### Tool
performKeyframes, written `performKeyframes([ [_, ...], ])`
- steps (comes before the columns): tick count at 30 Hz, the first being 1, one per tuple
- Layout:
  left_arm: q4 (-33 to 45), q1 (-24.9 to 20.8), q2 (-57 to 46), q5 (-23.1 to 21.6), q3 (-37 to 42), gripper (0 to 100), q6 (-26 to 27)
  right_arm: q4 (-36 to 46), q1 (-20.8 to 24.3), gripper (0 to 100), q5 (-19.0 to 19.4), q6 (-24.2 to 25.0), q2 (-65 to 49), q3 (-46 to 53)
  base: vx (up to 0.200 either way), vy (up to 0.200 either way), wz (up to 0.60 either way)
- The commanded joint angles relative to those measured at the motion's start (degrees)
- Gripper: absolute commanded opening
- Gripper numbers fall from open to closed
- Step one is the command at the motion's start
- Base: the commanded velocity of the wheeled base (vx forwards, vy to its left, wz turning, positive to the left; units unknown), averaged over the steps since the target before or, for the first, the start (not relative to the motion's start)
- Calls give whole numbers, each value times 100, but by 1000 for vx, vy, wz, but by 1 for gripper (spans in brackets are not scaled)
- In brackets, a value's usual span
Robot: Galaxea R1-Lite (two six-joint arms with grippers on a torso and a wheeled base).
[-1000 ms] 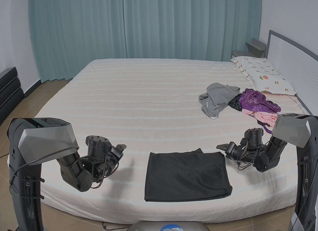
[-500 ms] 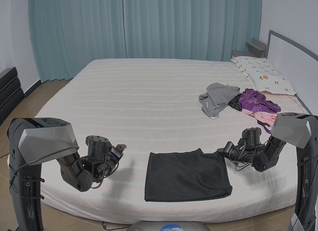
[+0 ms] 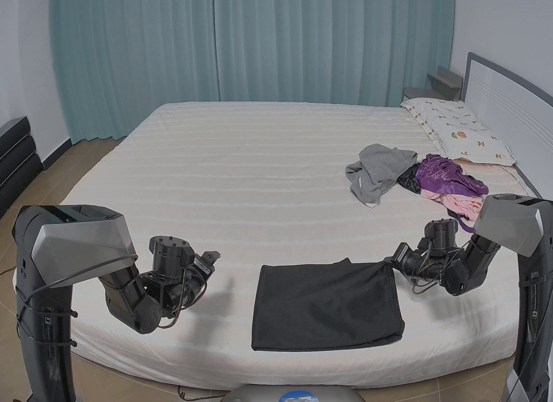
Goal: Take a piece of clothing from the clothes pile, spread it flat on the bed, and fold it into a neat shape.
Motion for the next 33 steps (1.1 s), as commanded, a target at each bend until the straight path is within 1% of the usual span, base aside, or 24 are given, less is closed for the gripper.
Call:
performKeyframes([
  [1,-2,-1,14,1,1,100,5,0,5,0,1,-6,17,-6,0,0,0],
  [13,-2,-1,14,1,1,100,5,18,-12,0,-7,3,43,-112,0,0,0],
  [14,-2,-1,14,1,1,100,5,18,-12,100,-7,3,43,-112,0,0,0],
  [17,-2,-1,14,1,1,100,5,132,-39,100,-7,3,25,-129,0,0,0],
  [29,-11,8,-4,1,36,100,-21,123,-135,100,10,47,-115,20,0,0,0],
  [31,-28,-1,-4,-7,54,100,-21,114,-162,100,10,91,-133,55,0,0,0],
  [33,-134,-1,-13,-16,115,100,-21,62,-188,100,19,372,-265,205,0,0,0],
])
